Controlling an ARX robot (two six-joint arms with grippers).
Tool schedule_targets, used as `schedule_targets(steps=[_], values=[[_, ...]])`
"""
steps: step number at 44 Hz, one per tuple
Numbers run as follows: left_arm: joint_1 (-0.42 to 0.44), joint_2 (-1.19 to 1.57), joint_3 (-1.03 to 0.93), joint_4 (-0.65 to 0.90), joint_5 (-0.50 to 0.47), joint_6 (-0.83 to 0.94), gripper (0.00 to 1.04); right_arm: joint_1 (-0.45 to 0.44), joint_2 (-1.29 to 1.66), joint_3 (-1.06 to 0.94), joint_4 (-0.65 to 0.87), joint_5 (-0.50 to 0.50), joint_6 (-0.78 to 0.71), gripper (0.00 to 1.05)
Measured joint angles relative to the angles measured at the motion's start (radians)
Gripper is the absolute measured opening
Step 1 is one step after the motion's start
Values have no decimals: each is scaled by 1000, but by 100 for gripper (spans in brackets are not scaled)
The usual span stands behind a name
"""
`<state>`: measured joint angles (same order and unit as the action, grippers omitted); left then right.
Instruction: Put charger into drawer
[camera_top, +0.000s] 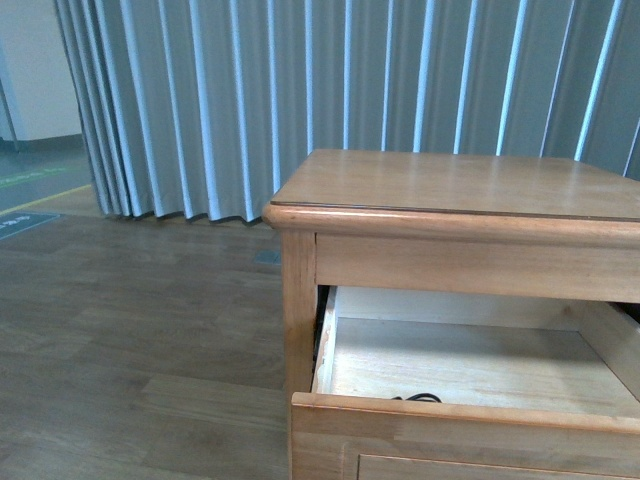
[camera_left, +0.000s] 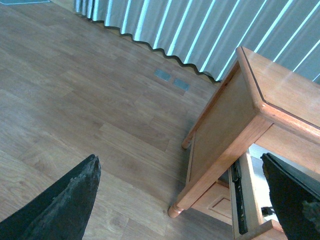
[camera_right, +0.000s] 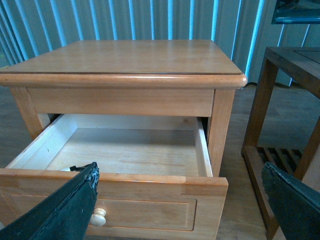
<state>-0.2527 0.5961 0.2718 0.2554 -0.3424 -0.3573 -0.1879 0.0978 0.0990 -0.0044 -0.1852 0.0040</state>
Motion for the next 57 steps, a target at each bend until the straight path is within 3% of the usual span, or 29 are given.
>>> schedule_targets(steps=[3, 8, 16, 19, 23, 51, 57], values=[[40, -31, -45, 75, 123, 151, 81, 0, 0, 0, 0, 0, 0, 96], [87, -89, -102, 79, 187, 290, 58, 0, 0, 0, 0, 0, 0, 96], [135, -154, -153, 64, 228, 333, 27, 0, 0, 0, 0, 0, 0, 96], [191, -181, -166, 51, 314, 338, 17, 0, 0, 0, 0, 0, 0, 96], [240, -209, -182, 41, 332, 340, 4, 1, 0, 0, 0, 0, 0, 96], [250, -418, -261, -73, 342, 350, 4, 1, 0, 0, 0, 0, 0, 96], [250, -580, -261, -247, 343, 350, 4, 1, 0, 0, 0, 0, 0, 96]])
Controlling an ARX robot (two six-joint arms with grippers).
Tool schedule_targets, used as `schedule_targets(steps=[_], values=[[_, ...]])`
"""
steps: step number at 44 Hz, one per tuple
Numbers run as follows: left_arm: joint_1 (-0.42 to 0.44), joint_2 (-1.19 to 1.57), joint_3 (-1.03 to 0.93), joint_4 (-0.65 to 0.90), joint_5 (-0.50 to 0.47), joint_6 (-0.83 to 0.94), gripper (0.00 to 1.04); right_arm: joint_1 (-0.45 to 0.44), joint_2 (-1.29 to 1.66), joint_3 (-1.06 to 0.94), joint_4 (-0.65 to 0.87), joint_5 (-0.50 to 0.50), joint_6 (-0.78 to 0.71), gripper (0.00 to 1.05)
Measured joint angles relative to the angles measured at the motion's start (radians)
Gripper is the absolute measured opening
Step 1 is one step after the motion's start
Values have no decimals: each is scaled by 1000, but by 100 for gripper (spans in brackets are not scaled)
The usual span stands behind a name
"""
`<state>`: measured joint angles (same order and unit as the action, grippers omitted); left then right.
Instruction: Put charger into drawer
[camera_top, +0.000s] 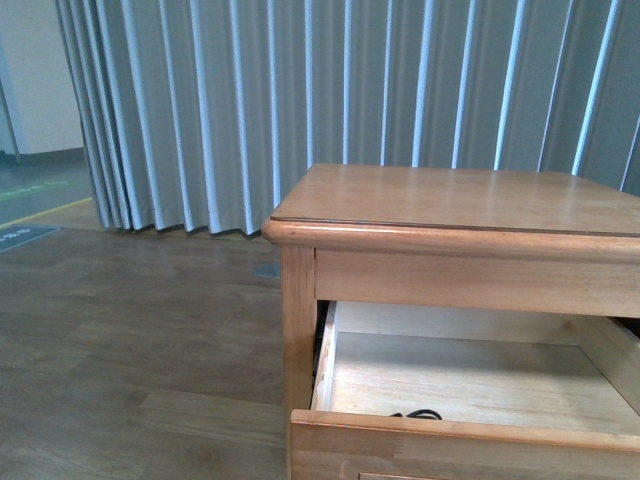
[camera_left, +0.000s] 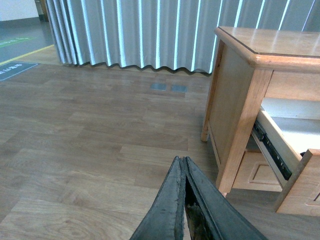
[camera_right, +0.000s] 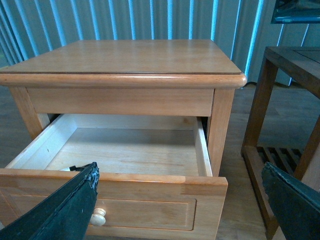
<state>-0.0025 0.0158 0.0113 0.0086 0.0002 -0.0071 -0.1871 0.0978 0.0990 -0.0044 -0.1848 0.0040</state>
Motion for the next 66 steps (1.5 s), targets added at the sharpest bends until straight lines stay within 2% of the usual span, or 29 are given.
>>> schedule_targets(steps=[19, 21, 26, 28, 31, 34, 43, 58, 66], values=[[0, -11, 0, -8, 0, 0, 4, 0, -1, 0, 0, 0, 0, 96], [0, -11, 0, -8, 0, 0, 11, 0, -1, 0, 0, 0, 0, 96], [0, -11, 0, -8, 0, 0, 38, 0, -1, 0, 0, 0, 0, 96], [0, -11, 0, -8, 0, 0, 45, 3, -2, -2, 4, 11, -8, 96], [0, -11, 0, -8, 0, 0, 57, 47, -8, -39, 116, 152, -105, 96], [0, -11, 0, -8, -1, 0, 68, 71, 14, -42, 151, 211, -170, 96], [0, -11, 0, -8, 0, 0, 100, 115, 237, -29, 198, 201, -236, 96], [0, -11, 0, -8, 0, 2, 99, 175, 727, 56, 311, 145, -256, 96], [0, -11, 0, -8, 0, 2, 99, 240, 1018, 120, 434, 131, -242, 96]])
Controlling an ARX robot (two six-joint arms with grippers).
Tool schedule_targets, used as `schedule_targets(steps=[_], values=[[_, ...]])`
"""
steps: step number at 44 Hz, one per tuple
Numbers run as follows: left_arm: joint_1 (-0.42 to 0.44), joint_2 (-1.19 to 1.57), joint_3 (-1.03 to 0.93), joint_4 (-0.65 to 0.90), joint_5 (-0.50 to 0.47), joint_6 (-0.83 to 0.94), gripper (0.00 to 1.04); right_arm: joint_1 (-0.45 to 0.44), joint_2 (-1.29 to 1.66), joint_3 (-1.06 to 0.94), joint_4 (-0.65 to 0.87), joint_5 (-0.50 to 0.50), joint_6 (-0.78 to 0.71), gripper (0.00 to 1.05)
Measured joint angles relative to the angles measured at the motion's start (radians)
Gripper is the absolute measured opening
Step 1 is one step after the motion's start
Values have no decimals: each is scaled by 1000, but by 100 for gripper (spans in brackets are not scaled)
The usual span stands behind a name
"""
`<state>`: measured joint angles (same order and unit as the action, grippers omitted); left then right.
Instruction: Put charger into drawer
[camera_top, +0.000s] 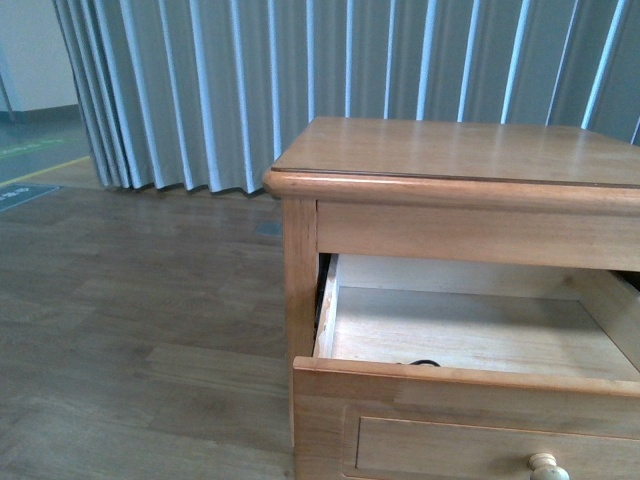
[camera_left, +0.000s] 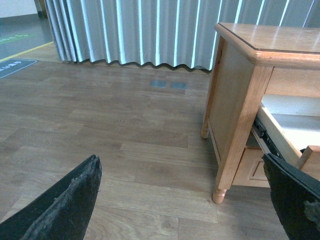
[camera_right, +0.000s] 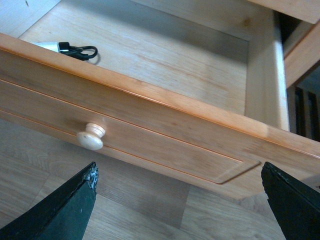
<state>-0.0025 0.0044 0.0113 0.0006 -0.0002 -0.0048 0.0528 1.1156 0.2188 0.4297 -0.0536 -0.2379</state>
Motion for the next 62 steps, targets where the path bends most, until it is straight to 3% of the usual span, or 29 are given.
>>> schedule_targets(steps=[13, 27, 49, 62], values=[[0, 0, 0, 0, 0, 0, 99, 78, 356, 104, 178, 17, 37, 96], [0, 0, 0, 0, 0, 0, 99, 60, 666, 298, 347, 31, 67, 96], [0, 0, 0, 0, 0, 0, 99, 34, 1002, 716, 382, 92, 94, 96], [0, 0, 0, 0, 0, 0, 99, 34, 1050, 769, 385, 124, 128, 96]])
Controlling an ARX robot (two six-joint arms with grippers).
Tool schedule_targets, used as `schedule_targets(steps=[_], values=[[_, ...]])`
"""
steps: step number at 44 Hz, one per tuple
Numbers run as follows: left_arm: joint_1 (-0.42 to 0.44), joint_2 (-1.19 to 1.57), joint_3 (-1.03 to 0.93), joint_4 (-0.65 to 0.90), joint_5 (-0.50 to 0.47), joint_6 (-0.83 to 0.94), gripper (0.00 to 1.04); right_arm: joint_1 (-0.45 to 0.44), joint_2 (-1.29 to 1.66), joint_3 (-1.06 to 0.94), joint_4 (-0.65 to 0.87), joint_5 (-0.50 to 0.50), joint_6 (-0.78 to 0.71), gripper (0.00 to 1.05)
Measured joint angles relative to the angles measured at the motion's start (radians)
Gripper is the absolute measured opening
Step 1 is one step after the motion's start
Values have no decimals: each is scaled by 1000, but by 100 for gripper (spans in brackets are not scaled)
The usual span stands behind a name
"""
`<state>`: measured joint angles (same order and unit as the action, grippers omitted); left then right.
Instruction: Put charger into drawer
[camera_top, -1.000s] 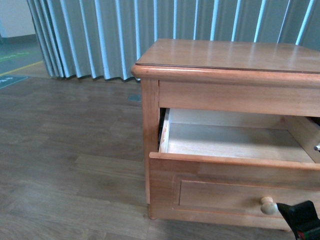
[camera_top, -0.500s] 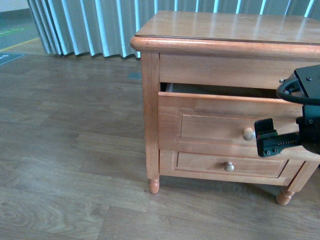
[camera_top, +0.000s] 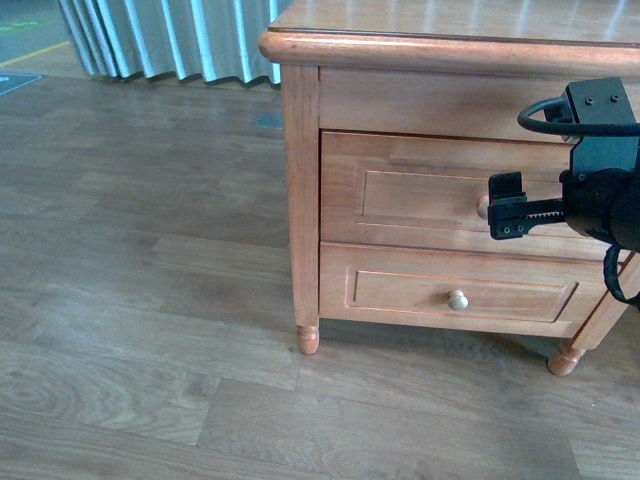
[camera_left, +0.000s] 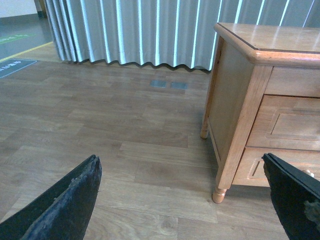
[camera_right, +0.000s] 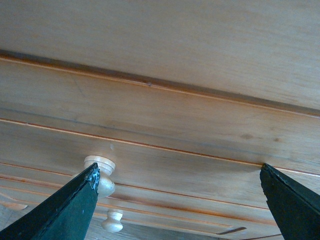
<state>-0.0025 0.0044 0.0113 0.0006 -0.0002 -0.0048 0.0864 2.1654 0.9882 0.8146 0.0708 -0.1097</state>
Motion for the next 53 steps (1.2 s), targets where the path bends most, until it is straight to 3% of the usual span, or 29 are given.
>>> schedule_targets(steps=[10, 25, 34, 44, 53], values=[[0, 0, 0, 0, 0, 0, 99, -12, -24, -8, 2, -24, 2, 96], [0, 0, 0, 0, 0, 0, 99, -19, -416, -310, -58, -83, 8, 96], [0, 0, 0, 0, 0, 0, 99, -60, -810, -489, -227, -107, 32, 96], [0, 0, 0, 0, 0, 0, 99, -127, -1316, -618, -532, -142, 86, 96], [0, 0, 0, 0, 0, 0, 99, -159, -1575, -676, -696, -140, 136, 96]])
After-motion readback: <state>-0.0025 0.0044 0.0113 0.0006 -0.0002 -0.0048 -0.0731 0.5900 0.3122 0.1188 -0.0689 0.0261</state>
